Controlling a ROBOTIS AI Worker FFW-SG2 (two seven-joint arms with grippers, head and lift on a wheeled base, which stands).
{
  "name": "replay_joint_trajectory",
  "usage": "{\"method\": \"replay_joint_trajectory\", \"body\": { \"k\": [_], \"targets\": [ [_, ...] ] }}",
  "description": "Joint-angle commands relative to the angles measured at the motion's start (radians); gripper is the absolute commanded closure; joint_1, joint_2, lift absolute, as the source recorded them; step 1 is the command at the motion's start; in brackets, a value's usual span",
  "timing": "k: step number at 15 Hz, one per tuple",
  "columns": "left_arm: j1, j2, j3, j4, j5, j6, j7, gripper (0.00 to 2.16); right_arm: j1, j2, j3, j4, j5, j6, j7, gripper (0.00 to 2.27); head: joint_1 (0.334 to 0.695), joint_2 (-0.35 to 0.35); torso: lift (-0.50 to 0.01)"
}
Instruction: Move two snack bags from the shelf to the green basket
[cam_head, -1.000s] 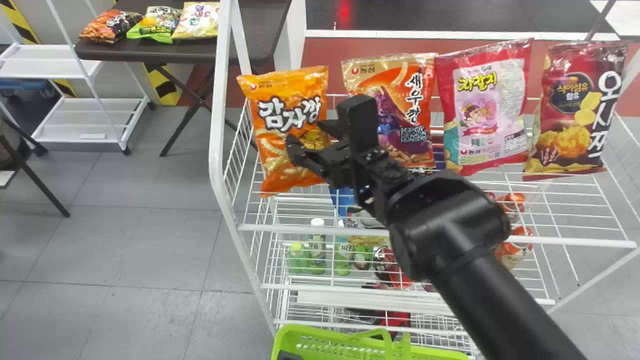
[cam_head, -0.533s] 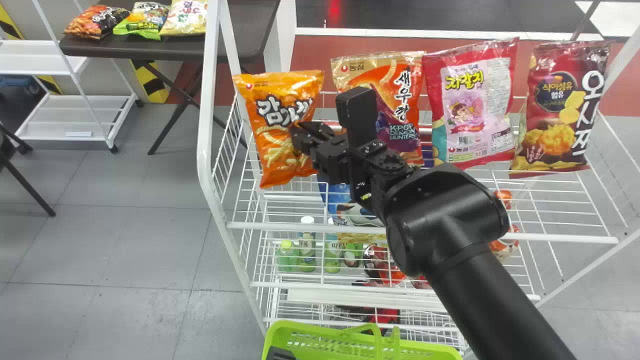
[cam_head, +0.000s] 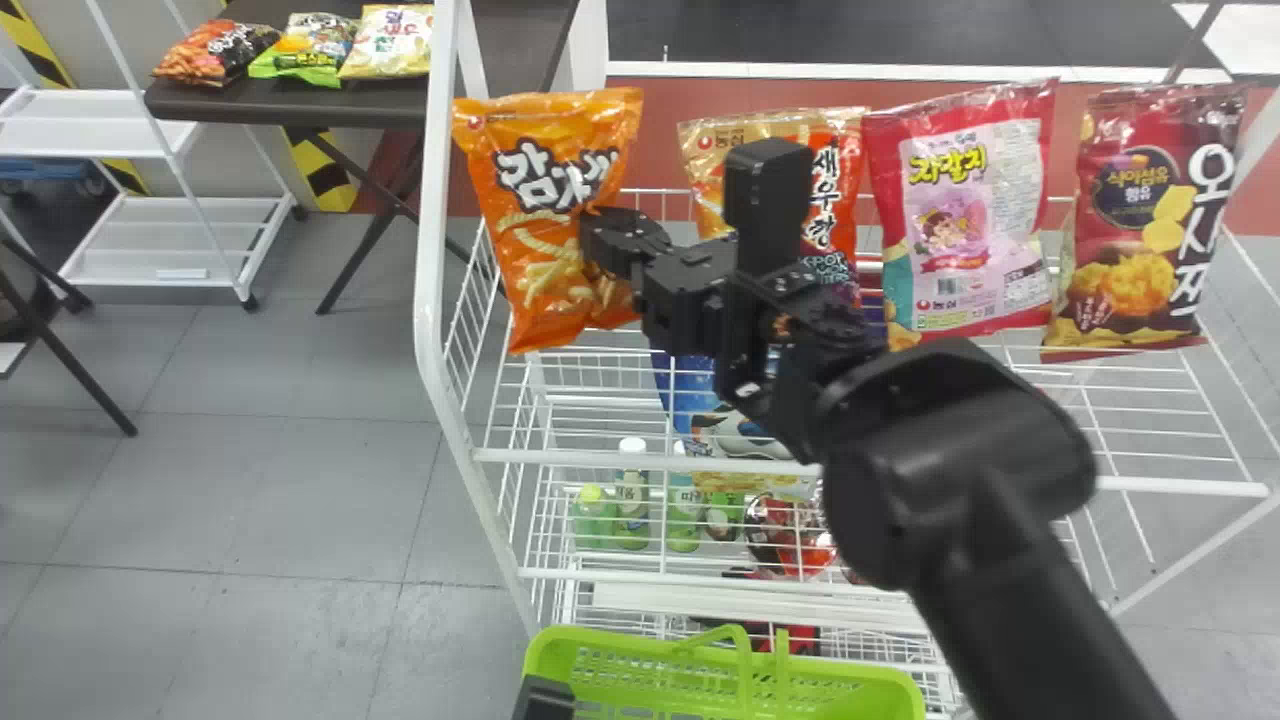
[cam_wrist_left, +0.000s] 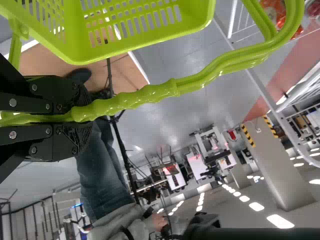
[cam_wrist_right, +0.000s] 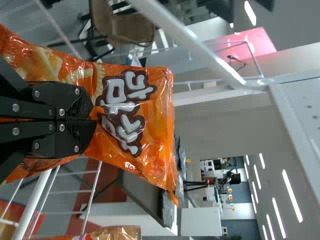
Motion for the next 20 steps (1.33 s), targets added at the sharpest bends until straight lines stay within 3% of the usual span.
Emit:
{"method": "replay_joint_trajectory", "body": {
  "k": [1, 4, 7, 9, 11, 14, 16, 18, 20],
  "targets": [
    [0.006, 0.001, 0.044, -0.04, 0.017, 0.024, -0.004, 2.06, 0.094, -0.056, -0.054, -0.207, -0.08, 0.138, 0.0, 2.02, 0.695, 0.046, -0.017],
    [0.006, 0.001, 0.075, -0.079, 0.026, 0.067, -0.008, 2.06, 0.195, -0.114, -0.132, -0.389, -0.162, 0.26, 0.0, 2.02, 0.695, 0.02, -0.017],
    [0.001, 0.002, 0.096, -0.103, 0.037, 0.107, -0.013, 2.06, 0.335, -0.195, -0.269, -0.605, -0.28, 0.444, -0.005, 2.02, 0.695, -0.019, -0.017],
    [-0.006, 0.005, 0.101, -0.1, 0.049, 0.113, -0.014, 2.06, 0.444, -0.243, -0.386, -0.753, -0.353, 0.607, -0.04, 2.02, 0.695, -0.062, -0.017],
    [-0.006, 0.005, 0.13, -0.106, 0.091, 0.131, -0.033, 2.06, 0.539, -0.264, -0.519, -0.851, -0.446, 0.724, -0.048, 2.02, 0.695, -0.147, -0.017],
    [-0.003, 0.002, 0.159, -0.12, 0.121, 0.144, -0.034, 2.06, 0.645, -0.269, -0.646, -0.927, -0.514, 0.929, -0.045, 2.02, 0.695, -0.245, -0.017],
    [0.0, -0.003, 0.164, -0.136, 0.132, 0.147, -0.034, 2.06, 0.689, -0.238, -0.66, -0.935, -0.508, 1.049, -0.037, 2.02, 0.695, -0.327, -0.017],
    [0.003, -0.006, 0.164, -0.148, 0.132, 0.15, -0.031, 2.06, 0.728, -0.208, -0.652, -0.923, -0.485, 1.095, -0.02, 2.02, 0.695, -0.35, -0.017],
    [0.003, -0.006, 0.162, -0.154, 0.131, 0.162, -0.027, 2.06, 0.738, -0.206, -0.617, -0.872, -0.475, 1.095, -0.005, 2.02, 0.695, -0.35, -0.017]
  ]
}}
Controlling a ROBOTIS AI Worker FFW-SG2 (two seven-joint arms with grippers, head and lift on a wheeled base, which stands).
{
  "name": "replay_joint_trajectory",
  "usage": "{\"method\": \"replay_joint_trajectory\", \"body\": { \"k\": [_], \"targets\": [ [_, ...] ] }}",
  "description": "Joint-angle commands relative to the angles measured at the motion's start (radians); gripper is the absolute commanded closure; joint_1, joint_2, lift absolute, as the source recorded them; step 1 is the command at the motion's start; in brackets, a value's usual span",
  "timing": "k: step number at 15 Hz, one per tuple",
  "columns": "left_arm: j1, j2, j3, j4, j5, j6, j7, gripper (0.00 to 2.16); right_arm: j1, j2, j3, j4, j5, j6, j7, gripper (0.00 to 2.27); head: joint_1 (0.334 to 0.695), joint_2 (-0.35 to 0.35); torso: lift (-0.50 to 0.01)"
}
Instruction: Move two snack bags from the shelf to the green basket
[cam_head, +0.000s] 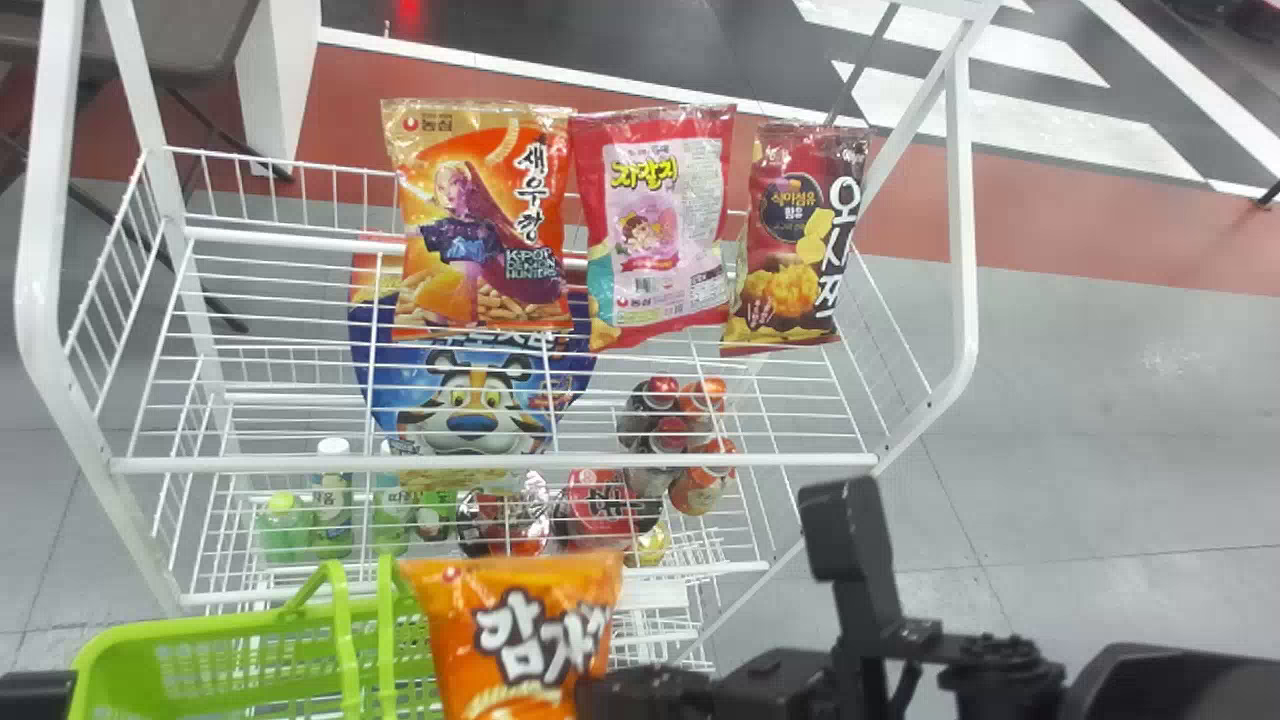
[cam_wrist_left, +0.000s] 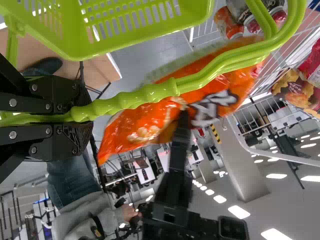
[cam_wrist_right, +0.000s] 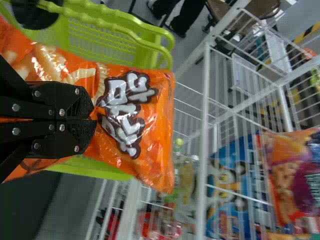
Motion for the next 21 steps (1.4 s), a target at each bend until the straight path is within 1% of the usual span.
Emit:
{"method": "replay_joint_trajectory", "body": {
  "k": [1, 4, 6, 8, 10, 11, 12, 13, 14, 16, 18, 20, 21],
  "targets": [
    [0.003, 0.0, -0.002, -0.014, -0.001, 0.013, 0.001, 2.06, 0.008, 0.008, 0.052, 0.067, 0.024, -0.001, 0.014, 2.02, 0.695, -0.35, -0.017],
    [0.009, 0.0, -0.003, -0.026, -0.006, 0.016, 0.005, 2.06, -0.021, 0.017, 0.155, 0.214, 0.075, -0.099, 0.043, 2.02, 0.695, -0.35, -0.017],
    [0.011, 0.0, -0.005, -0.028, -0.006, 0.019, 0.005, 2.06, -0.049, 0.022, 0.21, 0.296, 0.11, -0.157, 0.046, 2.02, 0.695, -0.343, -0.017],
    [0.012, 0.0, -0.01, -0.029, -0.007, 0.019, 0.007, 2.06, -0.075, 0.023, 0.254, 0.371, 0.149, -0.265, 0.054, 2.01, 0.695, -0.29, -0.017],
    [0.012, -0.002, -0.011, -0.028, -0.012, 0.022, 0.01, 2.06, -0.118, 0.023, 0.276, 0.449, 0.153, -0.283, 0.054, 2.01, 0.695, -0.261, -0.017],
    [0.012, -0.002, -0.013, -0.028, -0.014, 0.019, 0.01, 2.06, -0.133, 0.028, 0.279, 0.484, 0.152, -0.277, 0.052, 1.92, 0.695, -0.251, -0.017],
    [0.012, -0.002, -0.013, -0.028, -0.015, 0.019, 0.011, 2.06, -0.151, 0.031, 0.279, 0.512, 0.149, -0.243, 0.047, 1.29, 0.695, -0.245, -0.017],
    [0.012, -0.002, -0.013, -0.026, -0.017, 0.022, 0.011, 2.06, -0.162, 0.031, 0.282, 0.521, 0.153, -0.21, 0.043, 0.33, 0.695, -0.242, -0.017],
    [0.012, -0.002, -0.013, -0.026, -0.018, 0.019, 0.011, 2.06, -0.165, 0.029, 0.299, 0.521, 0.184, -0.2, 0.038, 0.0, 0.695, -0.243, -0.017],
    [0.009, -0.002, -0.016, -0.025, -0.023, 0.019, 0.013, 2.06, -0.167, 0.029, 0.316, 0.498, 0.219, -0.16, 0.038, 0.02, 0.695, -0.256, -0.017],
    [0.008, -0.003, -0.025, -0.025, -0.035, 0.019, 0.016, 2.06, -0.16, 0.029, 0.313, 0.42, 0.231, -0.081, 0.032, 0.06, 0.695, -0.264, -0.017],
    [0.006, -0.003, -0.025, -0.022, -0.035, 0.022, 0.016, 2.06, -0.133, 0.028, 0.299, 0.323, 0.242, -0.084, 0.031, 0.06, 0.695, -0.282, -0.017],
    [0.006, -0.003, -0.025, -0.02, -0.035, 0.022, 0.016, 2.06, -0.121, 0.028, 0.285, 0.277, 0.245, -0.142, 0.035, 0.07, 0.695, -0.284, -0.017]
  ]
}}
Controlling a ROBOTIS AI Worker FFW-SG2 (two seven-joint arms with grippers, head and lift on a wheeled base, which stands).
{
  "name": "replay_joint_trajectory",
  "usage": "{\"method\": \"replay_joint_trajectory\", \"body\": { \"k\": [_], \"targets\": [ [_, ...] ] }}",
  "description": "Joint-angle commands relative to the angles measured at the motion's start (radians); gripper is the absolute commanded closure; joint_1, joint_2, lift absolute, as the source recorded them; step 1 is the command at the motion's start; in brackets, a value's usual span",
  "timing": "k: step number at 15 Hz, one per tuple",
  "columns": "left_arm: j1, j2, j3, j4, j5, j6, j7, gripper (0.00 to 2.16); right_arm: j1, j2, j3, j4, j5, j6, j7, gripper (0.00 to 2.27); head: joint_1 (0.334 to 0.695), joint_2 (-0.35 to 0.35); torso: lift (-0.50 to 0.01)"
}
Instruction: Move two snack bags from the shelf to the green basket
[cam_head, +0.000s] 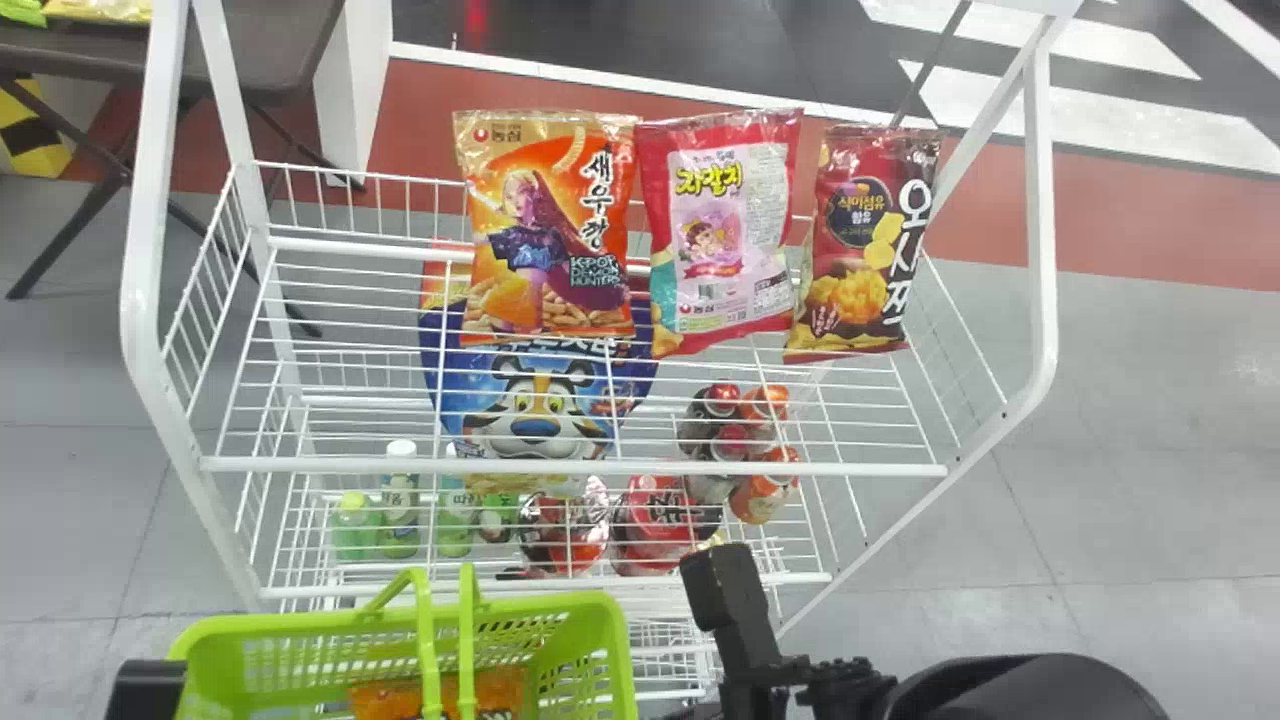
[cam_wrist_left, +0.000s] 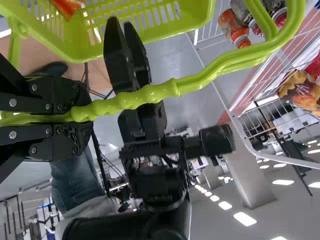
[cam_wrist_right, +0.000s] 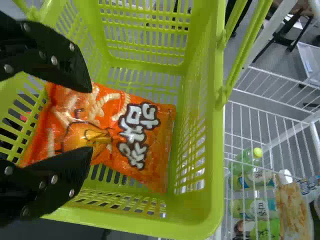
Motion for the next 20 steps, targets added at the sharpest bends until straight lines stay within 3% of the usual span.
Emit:
{"method": "replay_joint_trajectory", "body": {
  "k": [1, 5, 10, 13, 17, 20],
  "targets": [
    [-0.001, -0.002, 0.0, 0.004, 0.001, 0.001, 0.0, 2.06, 0.023, 0.001, -0.02, -0.081, 0.014, -0.16, 0.009, 0.07, 0.695, -0.284, -0.017],
    [0.004, -0.003, -0.014, 0.006, -0.01, -0.003, 0.0, 2.06, -0.021, 0.003, 0.035, -0.046, 0.197, -0.669, 0.046, 0.08, 0.695, -0.226, -0.017],
    [0.004, -0.003, -0.035, 0.016, -0.039, 0.004, 0.0, 2.06, -0.19, 0.05, 0.117, 0.264, 0.255, -1.197, 0.034, 0.08, 0.695, -0.195, -0.017],
    [0.009, -0.003, -0.032, 0.024, -0.04, 0.004, 0.001, 2.06, -0.308, 0.083, 0.18, 0.43, 0.31, -1.32, -0.038, 0.08, 0.695, -0.173, -0.017],
    [0.003, -0.006, -0.032, 0.044, -0.043, 0.004, 0.001, 2.06, -0.489, 0.146, 0.21, 0.645, 0.363, -1.344, -0.078, 0.08, 0.695, -0.127, -0.017],
    [-0.007, -0.005, -0.028, 0.062, -0.037, -0.003, 0.0, 2.06, -0.532, 0.169, 0.232, 0.72, 0.399, -1.393, -0.167, 0.09, 0.695, -0.105, -0.017]
  ]
}}
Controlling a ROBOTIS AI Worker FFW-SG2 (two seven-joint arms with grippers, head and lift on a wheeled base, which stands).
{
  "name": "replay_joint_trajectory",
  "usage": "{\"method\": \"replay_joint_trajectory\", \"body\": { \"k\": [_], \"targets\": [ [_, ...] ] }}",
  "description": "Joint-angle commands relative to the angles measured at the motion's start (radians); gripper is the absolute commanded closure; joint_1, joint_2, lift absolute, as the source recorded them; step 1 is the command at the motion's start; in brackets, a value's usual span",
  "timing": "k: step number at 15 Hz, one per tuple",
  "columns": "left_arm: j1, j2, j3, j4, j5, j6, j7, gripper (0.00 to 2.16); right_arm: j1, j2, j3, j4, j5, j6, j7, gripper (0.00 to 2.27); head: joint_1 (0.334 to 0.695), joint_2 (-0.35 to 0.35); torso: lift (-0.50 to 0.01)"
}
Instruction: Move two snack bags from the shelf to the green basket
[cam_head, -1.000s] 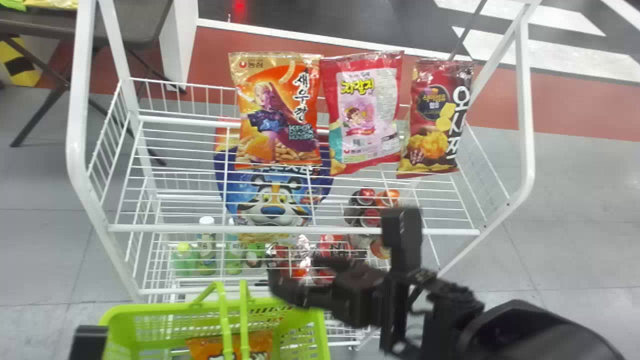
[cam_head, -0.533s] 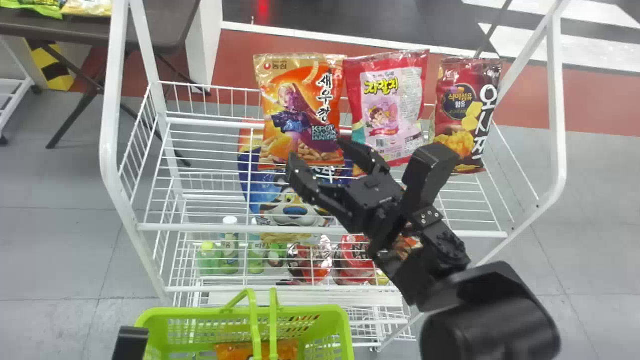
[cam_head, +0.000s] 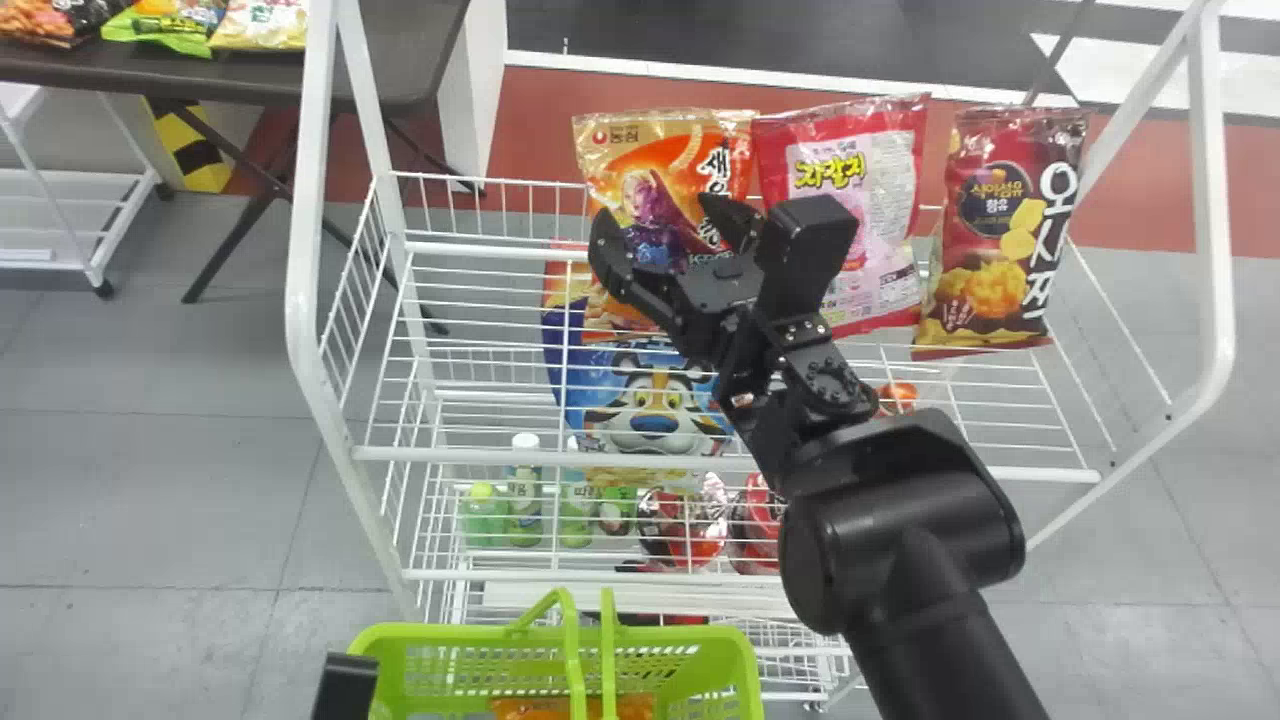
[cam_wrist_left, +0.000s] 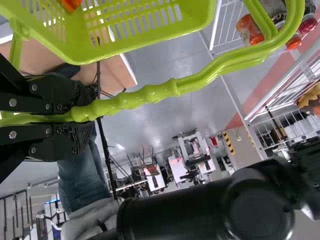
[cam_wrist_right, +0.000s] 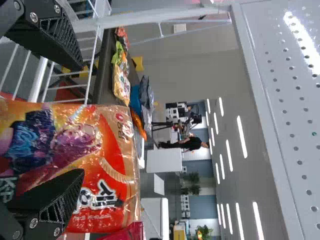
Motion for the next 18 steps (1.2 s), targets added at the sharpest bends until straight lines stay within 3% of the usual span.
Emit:
{"method": "replay_joint_trajectory", "body": {
  "k": [1, 4, 10, 11, 12, 13, 14, 16, 18],
  "targets": [
    [-0.005, 0.001, 0.006, 0.007, 0.006, -0.007, -0.001, 2.06, -0.021, 0.012, 0.009, 0.048, 0.015, -0.026, -0.03, 0.09, 0.695, -0.103, -0.017],
    [-0.014, 0.005, 0.011, 0.009, 0.014, -0.007, -0.002, 2.06, -0.044, 0.021, 0.009, 0.093, 0.023, -0.026, -0.084, 0.09, 0.695, -0.1, -0.017],
    [-0.022, 0.016, 0.022, 0.01, 0.028, -0.003, -0.005, 2.06, -0.163, 0.033, 0.031, 0.272, 0.013, -0.004, -0.107, 0.13, 0.695, -0.1, -0.017],
    [-0.022, 0.016, 0.028, 0.012, 0.034, -0.003, -0.007, 2.06, -0.17, 0.035, 0.031, 0.274, 0.013, 0.023, -0.106, 0.27, 0.695, -0.096, -0.017],
    [-0.022, 0.016, 0.028, 0.01, 0.034, -0.003, -0.007, 2.06, -0.17, 0.035, 0.035, 0.272, 0.013, 0.057, -0.098, 0.71, 0.695, -0.092, -0.017],
    [-0.022, 0.016, 0.029, 0.012, 0.035, -0.003, -0.007, 2.06, -0.166, 0.035, 0.04, 0.263, 0.013, 0.082, -0.095, 1.39, 0.695, -0.089, -0.017],
    [-0.022, 0.016, 0.029, 0.012, 0.035, -0.003, -0.007, 2.06, -0.16, 0.035, 0.051, 0.246, 0.009, 0.121, -0.095, 1.82, 0.695, -0.08, -0.017],
    [-0.022, 0.016, 0.031, 0.01, 0.035, -0.003, -0.005, 2.06, -0.145, 0.033, 0.051, 0.215, 0.007, 0.137, -0.095, 2.18, 0.695, -0.07, -0.017],
    [-0.022, 0.015, 0.031, 0.01, 0.035, -0.003, -0.004, 2.06, -0.124, 0.026, 0.055, 0.168, 0.004, 0.152, -0.095, 2.24, 0.695, -0.063, -0.017]
  ]
}}
